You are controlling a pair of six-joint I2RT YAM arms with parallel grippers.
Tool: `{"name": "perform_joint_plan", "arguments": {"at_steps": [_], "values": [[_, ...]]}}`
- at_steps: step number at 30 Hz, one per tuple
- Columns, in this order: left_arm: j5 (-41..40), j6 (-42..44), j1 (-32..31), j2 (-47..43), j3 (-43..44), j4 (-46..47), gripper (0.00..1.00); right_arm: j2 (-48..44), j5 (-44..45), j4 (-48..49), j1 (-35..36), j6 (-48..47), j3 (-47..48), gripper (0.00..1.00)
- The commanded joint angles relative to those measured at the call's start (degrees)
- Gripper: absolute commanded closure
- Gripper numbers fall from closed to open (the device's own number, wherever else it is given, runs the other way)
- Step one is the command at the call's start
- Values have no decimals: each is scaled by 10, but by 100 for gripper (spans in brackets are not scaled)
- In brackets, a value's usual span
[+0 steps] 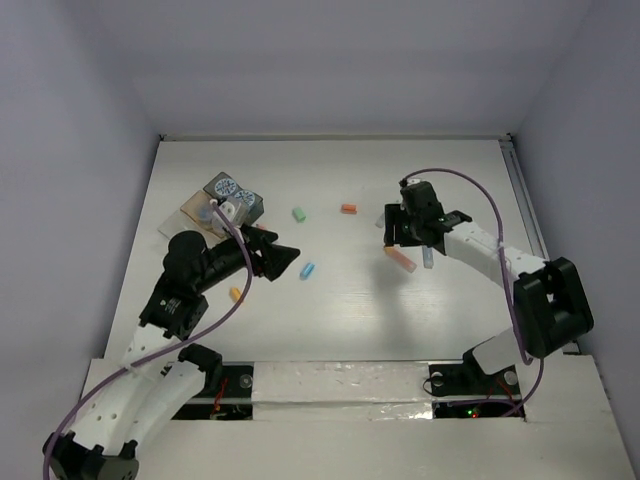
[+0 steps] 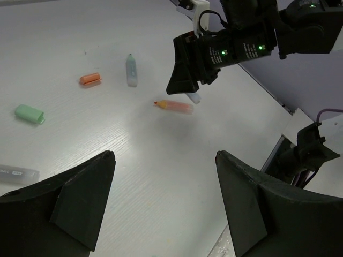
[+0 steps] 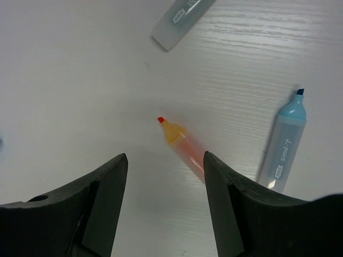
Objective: Sort the stationery into containers
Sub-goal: Pick up the pen from the center of the board.
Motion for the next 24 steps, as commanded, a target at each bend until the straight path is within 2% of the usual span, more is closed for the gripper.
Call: {"name": "perform_joint_plan", "arguments": {"at_steps": [1, 9, 15, 24], "values": [[-15, 15, -17, -15, 26, 4, 27, 23, -20, -3, -6, -18, 44, 35], [-31, 19, -33, -36, 26, -2, 27, 92, 7, -4, -18, -16, 103, 33], [-39, 19, -45, -41, 26, -4, 27, 128, -3, 8, -45, -14, 125, 31], [-56, 22, -56, -45, 26, -4, 26, 241, 19, 4, -50, -4, 221, 18]]}}
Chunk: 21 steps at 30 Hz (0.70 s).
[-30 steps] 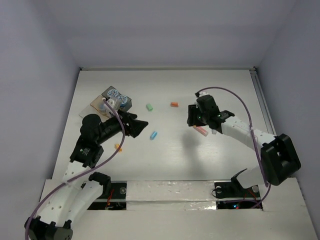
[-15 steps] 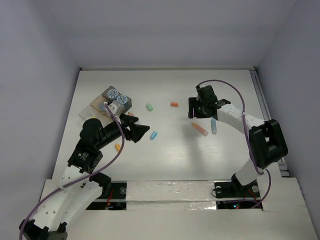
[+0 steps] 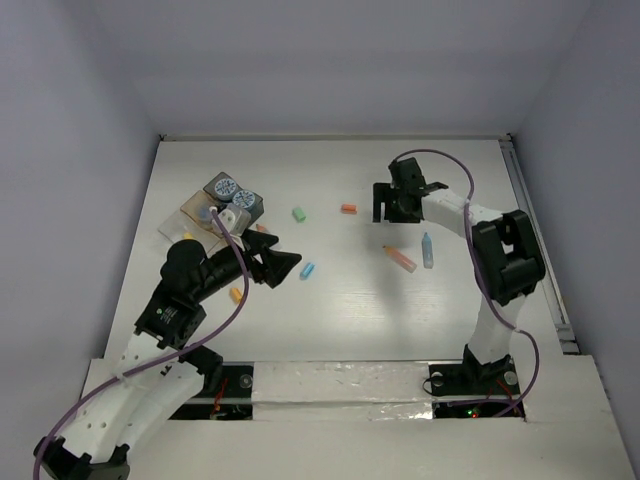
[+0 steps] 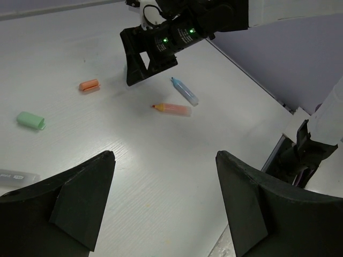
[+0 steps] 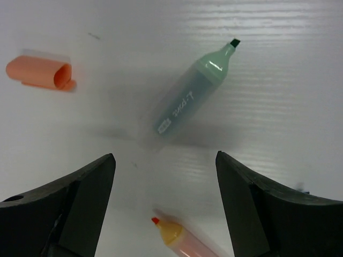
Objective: Sort the stationery into containers
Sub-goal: Pick up the pen from the center of the board.
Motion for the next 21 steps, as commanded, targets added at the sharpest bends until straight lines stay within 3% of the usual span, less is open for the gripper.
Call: {"name": "perform_joint_plan", "arguments": {"at_steps": [1, 6, 9, 15, 21], "values": [[-9, 8, -4, -10, 26, 13, 26, 33, 18, 6, -3, 5, 51, 18], [-16, 8, -4, -9, 25, 13, 26, 87, 61, -19, -3, 11, 107, 22], [-17, 8, -4, -7, 25, 13, 26, 105, 70, -21, -3, 10, 122, 31], [-21, 7, -4, -2, 25, 13, 25, 139, 97, -39, -3, 7, 154, 40], [-24, 7, -4, 3, 25, 13, 25, 157, 116, -51, -3, 4, 171, 40]]}}
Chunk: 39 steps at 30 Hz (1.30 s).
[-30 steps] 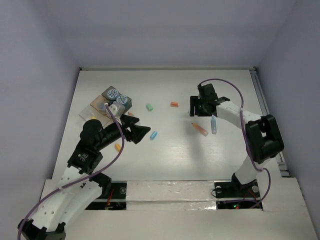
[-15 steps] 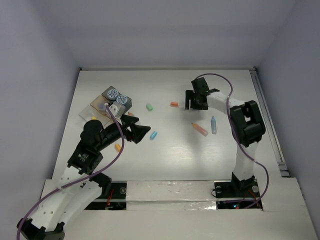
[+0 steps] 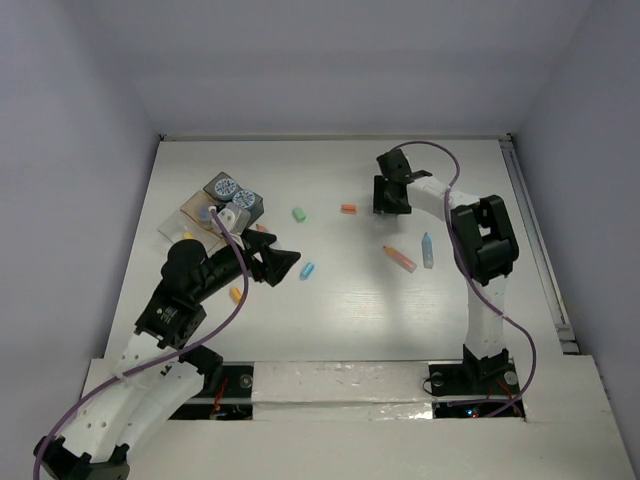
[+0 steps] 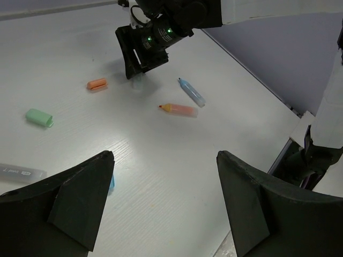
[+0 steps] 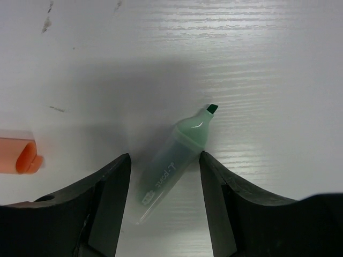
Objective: Sort the stationery into containers
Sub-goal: Pick up the pen from the center of the board.
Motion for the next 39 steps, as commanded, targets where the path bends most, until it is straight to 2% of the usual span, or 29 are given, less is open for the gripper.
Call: {"name": "perform_joint_plan", "arguments": {"at_steps": [1, 2, 5, 6, 7, 10, 13, 18, 22, 24, 31, 39], "values": [[-3, 4, -2, 2, 25, 17, 25, 20, 32, -11, -3, -2, 28, 40], [-3, 4, -2, 3, 25, 17, 25, 26, 32, -13, -3, -2, 30, 41], [-2, 3, -2, 9, 24, 17, 25, 32, 30, -10, -3, 0, 36, 56], [-2, 2, -2, 12, 24, 17, 25, 32, 27, -6, -3, 1, 34, 68], [-1, 2, -2, 15, 24, 17, 25, 32, 26, -2, -3, 2, 33, 73], [10, 0, 4, 32, 24, 17, 25, 23, 14, 21, -3, 10, 25, 86], [23, -5, 9, 59, 24, 17, 25, -10, -10, 77, -3, 22, -7, 94], [43, -13, 14, 107, 25, 17, 25, -120, -74, 222, 4, 33, -102, 96], [48, -23, 19, 129, 22, 17, 26, -227, -117, 305, 40, 63, -193, 95], [48, -27, 26, 141, 22, 18, 26, -277, -131, 336, 84, 85, -238, 95], [40, -35, 50, 153, 19, 22, 33, -328, -160, 469, 210, 151, -285, 94], [-3, -40, 68, 140, 17, 18, 42, -340, -152, 511, 283, 163, -285, 93]]}}
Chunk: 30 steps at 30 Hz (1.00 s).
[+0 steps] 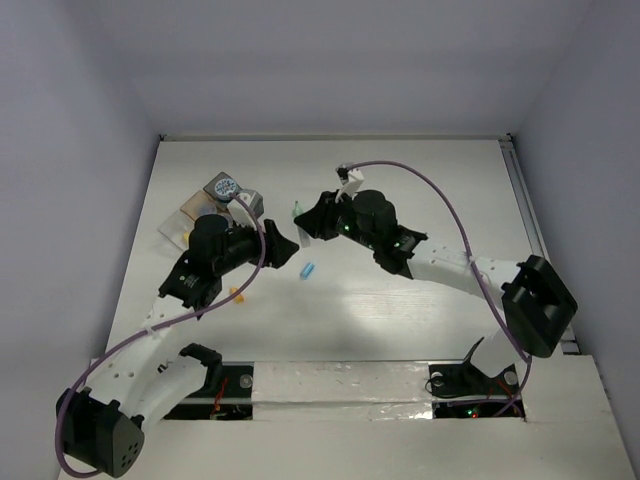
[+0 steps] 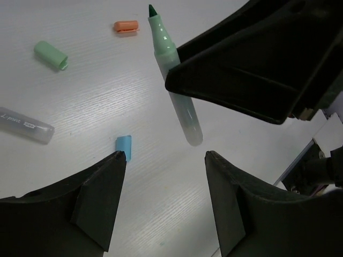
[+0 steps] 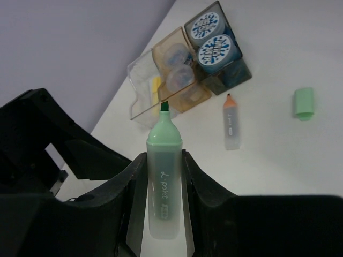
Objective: Sort the stationery into containers
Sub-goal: Pick up the pen from the center of the board.
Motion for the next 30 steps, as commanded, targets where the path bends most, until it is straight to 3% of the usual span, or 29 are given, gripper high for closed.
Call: {"name": "perform_joint_plan", "arguments": {"at_steps": [1, 12, 18, 22, 27, 30], "values": [[-21, -5, 7, -16, 17, 18, 43, -20, 8, 72, 15, 14, -1, 93], [5, -23, 13, -15, 8, 39, 44, 4, 43, 85, 74, 6, 14, 92], [0, -27, 18, -8, 9, 37, 51, 16, 51, 80, 87, -5, 36, 92], [-1, -29, 18, -8, 8, 38, 63, 23, 57, 81, 99, -7, 42, 92], [16, -30, 18, 1, 7, 40, 69, 31, 65, 83, 109, -10, 52, 91], [19, -26, 18, 3, 9, 39, 81, 32, 64, 80, 109, -12, 53, 91]]}}
